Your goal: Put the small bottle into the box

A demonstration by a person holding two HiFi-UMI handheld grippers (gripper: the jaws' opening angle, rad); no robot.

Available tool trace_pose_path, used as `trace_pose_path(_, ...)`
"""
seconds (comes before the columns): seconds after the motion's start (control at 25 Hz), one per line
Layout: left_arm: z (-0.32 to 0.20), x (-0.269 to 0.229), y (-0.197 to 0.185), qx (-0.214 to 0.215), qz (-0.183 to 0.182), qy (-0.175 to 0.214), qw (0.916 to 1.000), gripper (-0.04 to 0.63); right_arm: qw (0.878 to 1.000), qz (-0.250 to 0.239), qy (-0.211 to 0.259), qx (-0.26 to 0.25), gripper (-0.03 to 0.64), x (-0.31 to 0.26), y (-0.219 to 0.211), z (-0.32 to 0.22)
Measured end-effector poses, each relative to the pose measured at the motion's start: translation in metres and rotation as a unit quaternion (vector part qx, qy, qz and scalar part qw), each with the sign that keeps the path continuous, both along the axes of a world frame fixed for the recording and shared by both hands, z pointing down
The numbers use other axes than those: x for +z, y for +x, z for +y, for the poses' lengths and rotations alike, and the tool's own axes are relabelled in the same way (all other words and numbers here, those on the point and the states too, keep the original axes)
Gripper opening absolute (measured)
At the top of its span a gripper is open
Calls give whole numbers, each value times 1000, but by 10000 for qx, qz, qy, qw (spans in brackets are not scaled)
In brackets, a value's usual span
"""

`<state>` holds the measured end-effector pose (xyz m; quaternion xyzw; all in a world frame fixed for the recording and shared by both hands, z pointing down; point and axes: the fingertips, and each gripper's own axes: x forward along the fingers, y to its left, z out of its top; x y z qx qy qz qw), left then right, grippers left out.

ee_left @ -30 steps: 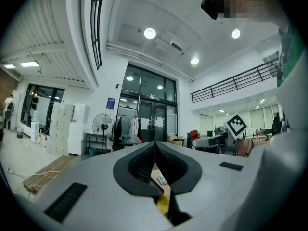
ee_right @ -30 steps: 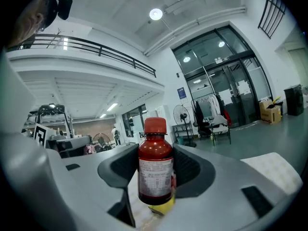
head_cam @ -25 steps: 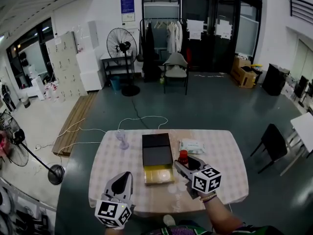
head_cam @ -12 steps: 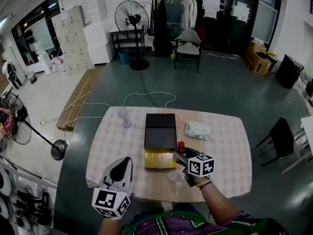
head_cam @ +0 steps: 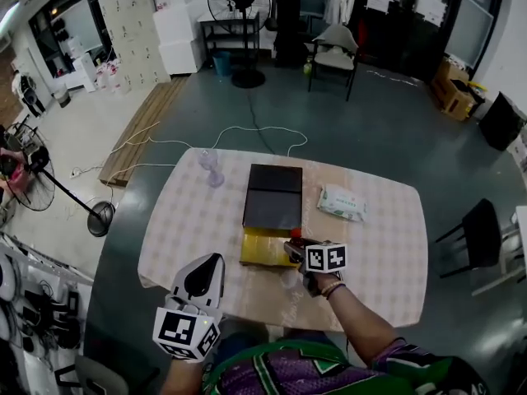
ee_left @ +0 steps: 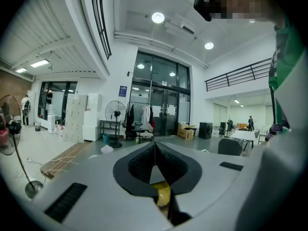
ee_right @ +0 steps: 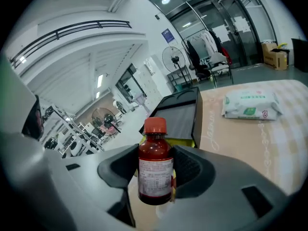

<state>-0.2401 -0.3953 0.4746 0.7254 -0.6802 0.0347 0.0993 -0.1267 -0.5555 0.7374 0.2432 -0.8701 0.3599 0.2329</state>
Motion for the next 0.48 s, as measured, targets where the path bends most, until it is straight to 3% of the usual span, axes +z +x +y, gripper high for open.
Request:
trace_pose_path(0.24, 11, 14, 2, -110, 60, -231, 9997, 25, 9988, 255, -410, -27, 225, 41, -11, -3)
trace_pose_path(0.48, 19, 23, 1, -197, 92, -311, 9993, 25, 9966, 660, -444, -201, 227, 60, -19, 2)
